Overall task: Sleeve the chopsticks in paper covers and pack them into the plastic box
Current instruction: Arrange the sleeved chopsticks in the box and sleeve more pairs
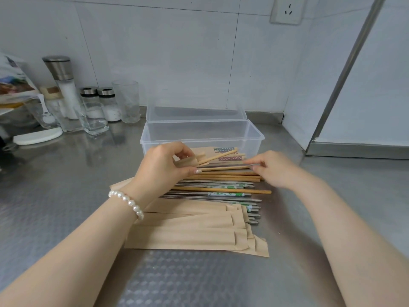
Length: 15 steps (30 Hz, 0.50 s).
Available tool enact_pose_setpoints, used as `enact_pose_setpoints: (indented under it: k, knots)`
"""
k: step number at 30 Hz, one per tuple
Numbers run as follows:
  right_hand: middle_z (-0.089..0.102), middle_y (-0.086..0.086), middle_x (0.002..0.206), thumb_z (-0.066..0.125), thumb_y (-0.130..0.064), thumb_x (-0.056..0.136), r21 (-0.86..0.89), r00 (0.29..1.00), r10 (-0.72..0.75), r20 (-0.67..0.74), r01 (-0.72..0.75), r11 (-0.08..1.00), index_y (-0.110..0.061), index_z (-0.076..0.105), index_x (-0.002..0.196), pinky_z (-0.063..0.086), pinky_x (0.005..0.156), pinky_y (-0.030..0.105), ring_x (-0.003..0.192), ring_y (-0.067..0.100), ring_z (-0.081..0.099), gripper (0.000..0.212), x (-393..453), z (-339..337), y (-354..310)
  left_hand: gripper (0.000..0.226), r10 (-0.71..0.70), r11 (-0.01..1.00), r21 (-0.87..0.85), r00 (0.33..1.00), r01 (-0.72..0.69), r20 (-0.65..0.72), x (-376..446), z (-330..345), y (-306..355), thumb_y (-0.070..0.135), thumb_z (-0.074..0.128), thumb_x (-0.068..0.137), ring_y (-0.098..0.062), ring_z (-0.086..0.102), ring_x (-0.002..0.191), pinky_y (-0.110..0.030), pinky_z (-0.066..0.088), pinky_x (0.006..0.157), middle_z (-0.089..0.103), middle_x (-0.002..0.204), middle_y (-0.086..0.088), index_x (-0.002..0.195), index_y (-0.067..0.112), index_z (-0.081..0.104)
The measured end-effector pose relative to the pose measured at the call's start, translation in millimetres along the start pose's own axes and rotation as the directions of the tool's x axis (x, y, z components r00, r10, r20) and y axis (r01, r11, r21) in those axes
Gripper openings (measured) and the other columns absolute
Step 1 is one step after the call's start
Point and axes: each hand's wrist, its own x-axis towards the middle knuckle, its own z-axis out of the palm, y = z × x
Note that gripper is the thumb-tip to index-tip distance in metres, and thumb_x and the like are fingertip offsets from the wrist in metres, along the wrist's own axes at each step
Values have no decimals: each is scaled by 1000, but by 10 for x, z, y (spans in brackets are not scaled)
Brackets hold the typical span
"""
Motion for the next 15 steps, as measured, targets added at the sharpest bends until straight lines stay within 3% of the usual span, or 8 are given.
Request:
enact_pose_setpoints:
  k: [4, 8, 10, 15]
  knots:
    - [60, 0, 90, 53, -20, 91, -54, 999, 14, 33, -12, 998, -22, 70, 105, 36, 74, 21, 86, 15, 52, 22, 19, 15, 12, 25, -10, 1000, 1, 1000, 10, 20, 3, 11, -16, 26, 81, 65, -1, 49, 65, -29, 45, 68, 58, 75, 18, 83, 26, 65]
    - [52, -6, 85, 56, -21, 91, 59, 995, 16, -102, -10, 998, -22, 69, 106, 33, 72, 21, 86, 16, 48, 21, 37, 8, 31, 24, -3, 1000, 1, 999, 3, 48, -3, 40, -26, 27, 81, 65, 1, 49, 61, -25, 42, 64, 60, 76, 16, 82, 27, 64]
    - [52, -12, 79, 55, -23, 91, 41, 996, 12, -85, -9, 999, -25, 69, 106, 35, 68, 22, 85, 16, 48, 20, 51, 36, 43, 25, 0, 1000, 8, 998, 0, 59, -7, 51, -29, 28, 81, 64, 2, 48, 58, -21, 38, 60, 60, 76, 15, 81, 28, 63]
    - [48, -9, 63, 63, -26, 86, 29, 995, 37, -97, -34, 999, -26, 65, 77, 34, 60, 25, 71, 18, 49, 9, 73, 42, 59, 26, 1, 999, 37, 997, -4, 77, -9, 58, -36, 29, 81, 65, 1, 48, 60, -15, 35, 59, 57, 76, 18, 85, 25, 64]
